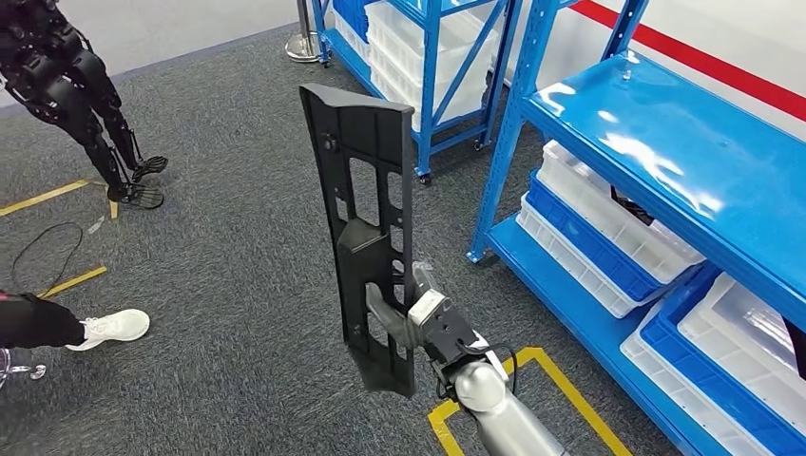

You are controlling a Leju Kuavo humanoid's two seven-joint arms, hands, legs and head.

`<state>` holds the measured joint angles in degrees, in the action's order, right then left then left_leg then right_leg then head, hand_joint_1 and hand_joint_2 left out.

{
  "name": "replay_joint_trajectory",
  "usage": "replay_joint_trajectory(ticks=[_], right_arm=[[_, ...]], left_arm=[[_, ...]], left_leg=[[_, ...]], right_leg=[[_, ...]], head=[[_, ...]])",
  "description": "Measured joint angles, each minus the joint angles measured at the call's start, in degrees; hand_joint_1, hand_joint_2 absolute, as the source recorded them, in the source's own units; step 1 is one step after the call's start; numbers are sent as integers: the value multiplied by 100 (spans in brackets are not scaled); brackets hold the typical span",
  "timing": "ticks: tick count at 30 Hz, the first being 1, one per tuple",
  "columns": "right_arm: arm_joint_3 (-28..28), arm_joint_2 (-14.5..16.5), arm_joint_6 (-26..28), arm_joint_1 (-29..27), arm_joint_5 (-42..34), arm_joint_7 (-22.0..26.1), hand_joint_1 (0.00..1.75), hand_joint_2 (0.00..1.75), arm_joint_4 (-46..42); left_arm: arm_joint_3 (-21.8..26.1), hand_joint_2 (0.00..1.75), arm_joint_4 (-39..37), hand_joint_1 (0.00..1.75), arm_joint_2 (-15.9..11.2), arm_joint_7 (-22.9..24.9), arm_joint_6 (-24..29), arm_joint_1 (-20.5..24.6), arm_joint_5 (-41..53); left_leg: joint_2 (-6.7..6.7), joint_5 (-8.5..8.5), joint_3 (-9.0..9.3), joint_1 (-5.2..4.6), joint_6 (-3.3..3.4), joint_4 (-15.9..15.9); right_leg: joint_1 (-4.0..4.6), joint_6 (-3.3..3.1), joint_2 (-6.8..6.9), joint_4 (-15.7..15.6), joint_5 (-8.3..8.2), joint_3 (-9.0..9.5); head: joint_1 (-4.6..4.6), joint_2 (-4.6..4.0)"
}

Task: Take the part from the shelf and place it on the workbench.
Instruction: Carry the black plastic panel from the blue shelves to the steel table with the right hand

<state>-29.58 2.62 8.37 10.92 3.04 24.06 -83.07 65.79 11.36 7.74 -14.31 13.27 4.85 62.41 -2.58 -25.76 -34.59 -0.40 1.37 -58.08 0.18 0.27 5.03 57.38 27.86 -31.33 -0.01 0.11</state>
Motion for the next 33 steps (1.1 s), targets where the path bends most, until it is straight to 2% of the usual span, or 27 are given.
replay_joint_trajectory(ticks=[2, 3, 4, 6, 7, 8, 9, 10, 11, 12, 13, 14, 16, 17, 19, 21, 22, 23, 24, 25, 27, 28, 29, 30, 32, 33], right_arm=[[45, -52, 8, -120, 67, 4, 175, 175, -156], [58, -73, 10, -170, 86, 12, 175, 175, -218], [69, -95, 13, -215, 101, 22, 175, 175, -268], [89, -148, 45, -326, 140, 80, 175, 175, -337], [100, -172, 80, -400, 170, 132, 175, 175, -364], [111, -192, 120, -483, 205, 197, 175, 175, -394], [118, -206, 155, -564, 239, 262, 175, 175, -432], [121, -216, 179, -640, 276, 325, 175, 175, -484], [121, -226, 192, -709, 326, 378, 175, 175, -548], [113, -238, 198, -767, 386, 424, 175, 175, -614], [101, -254, 201, -819, 444, 464, 175, 175, -682], [88, -272, 202, -865, 485, 498, 175, 175, -741], [62, -309, 195, -932, 482, 557, 175, 175, -824], [55, -326, 186, -952, 457, 581, 175, 175, -854], [45, -356, 172, -978, 416, 616, 175, 175, -901], [45, -385, 167, -1011, 398, 634, 175, 175, -928], [45, -401, 167, -1028, 393, 638, 175, 175, -931], [45, -416, 167, -1044, 391, 639, 175, 175, -931], [44, -429, 167, -1057, 390, 640, 175, 175, -931], [42, -438, 164, -1064, 390, 641, 175, 175, -931], [27, -448, 123, -1063, 367, 657, 175, 175, -931], [13, -458, 83, -1056, 336, 677, 175, 175, -930], [-8, -470, 32, -1044, 290, 711, 175, 175, -926], [-41, -486, -18, -1029, 235, 759, 175, 175, -916], [-141, -514, -95, -971, 88, 884, 175, 175, -863], [-204, -526, -119, -922, 4, 949, 175, 175, -815]], left_arm=[[1, 175, 0, 0, 23, -26, 9, 0, -22], [2, 175, 0, 0, 33, -32, 12, 1, -31], [2, 175, -1, 0, 44, -40, 14, 7, -42], [3, 175, -1, 0, 68, -40, 22, 20, -48], [2, 175, -2, 0, 84, -6, 33, 22, -25], [1, 175, -2, 0, 105, 49, 50, 19, 13], [-1, 175, -3, 0, 126, 116, 71, 16, 57], [-4, 175, -4, 0, 145, 174, 90, 13, 106], [-14, 175, -5, 0, 159, 208, 102, 12, 158], [-32, 175, -6, 0, 159, 223, 107, 12, 214], [-54, 175, -5, 0, 152, 214, 108, 12, 262], [-74, 175, -5, 0, 137, 185, 109, 11, 290], [-87, 175, -3, 0, 99, 77, 121, 6, 261], [-86, 175, -3, 0, 77, 24, 127, 3, 230], [-84, 175, -2, 0, 44, -40, 131, 9, 189], [-84, 175, -2, 0, 32, -61, 130, 21, 179], [-84, 175, -2, 0, 30, -64, 130, 24, 179], [-84, 175, -2, 0, 28, -67, 129, 23, 179], [-83, 175, -2, 0, 26, -69, 128, 22, 178], [-83, 175, -2, 0, 21, -78, 129, 22, 174], [-81, 175, -1, 0, 6, -140, 133, 27, 132], [-81, 175, -1, 0, -3, -183, 141, 36, 104], [-81, 175, 0, 0, -8, -219, 161, 45, 83], [-81, 175, 1, 0, -15, -236, 192, 52, 73], [-77, 175, 0, 0, -28, -181, 262, 49, 67], [-74, 175, -1, 0, -33, -113, 286, 44, 68]], left_leg=[[113, 38, 42, 4, 64, 68], [161, 68, 74, 20, 101, 115], [210, 97, 104, 39, 133, 156], [329, 119, 108, 52, 165, 179], [403, 119, 104, 51, 166, 178], [478, 119, 102, 51, 165, 175], [550, 118, 103, 53, 162, 171], [621, 116, 106, 55, 155, 163], [689, 109, 105, 57, 139, 147], [751, 95, 99, 49, 112, 123], [803, 82, 88, 41, 80, 101], [842, 74, 74, 34, 47, 86], [891, 77, 51, 44, -11, 83], [854, 61, 37, 54, -37, 60], [626, -132, -95, 63, -90, -231], [371, -515, -440, 78, -134, -956], [320, -677, -636, 91, -150, -1347], [297, -744, -768, 100, -157, -1598], [283, -705, -794, 106, -154, -1639], [261, -563, -689, 106, -140, -1432], [97, -215, -249, 82, -82, -611], [17, -106, -64, 61, -52, -265], [-39, -60, 42, 38, -29, -59], [-43, -59, 70, 14, -14, 16], [73, -23, 80, 14, 33, 57], [123, 6, 101, 24, 64, 97]], right_leg=[[-1, 57, 27, 10, 35, 19], [-3, 66, -52, 115, 103, -15], [-7, 63, -174, 341, 221, -111], [-34, 28, -410, 1109, 546, -469], [-41, 32, -454, 1458, 663, -647], [-49, 59, -470, 1641, 700, -751], [-58, 107, -478, 1589, 638, -745], [-75, 170, -495, 1295, 489, -618], [-104, 232, -557, 855, 302, -417], [-125, 260, -625, 454, 144, -236], [-139, 254, -676, 160, 33, -97], [-139, 221, -710, 25, -16, -34], [-123, 125, -656, 16, -39, -22], [-127, 83, -624, 10, -52, -17], [-140, -7, -542, -9, -62, -3], [-119, -67, -441, -12, -51, 2], [-104, -79, -383, -11, -47, 0], [-90, -84, -325, -10, -42, -1], [-79, -88, -268, -9, -38, 1], [-71, -91, -215, -9, -34, 6], [-50, -85, -124, -8, -22, 23], [-30, -70, -85, -8, -11, 29], [-14, -48, -46, -6, 1, 33], [-4, -25, -6, -9, 11, 39], [-1, 32, 58, -10, 30, 44], [-6, 54, 1, 37, 61, 33]], head=[[1, 0], [2, 0], [9, 0], [21, 0], [27, 0], [26, 0], [26, 0], [26, 0], [27, 0], [28, 0], [29, 0], [27, 0], [24, 0], [22, 0], [13, 0], [2, 0], [2, 0], [1, 0], [2, 0], [1, 0], [2, 0], [5, 0], [7, 0], [9, 0], [9, 0], [13, 0]])
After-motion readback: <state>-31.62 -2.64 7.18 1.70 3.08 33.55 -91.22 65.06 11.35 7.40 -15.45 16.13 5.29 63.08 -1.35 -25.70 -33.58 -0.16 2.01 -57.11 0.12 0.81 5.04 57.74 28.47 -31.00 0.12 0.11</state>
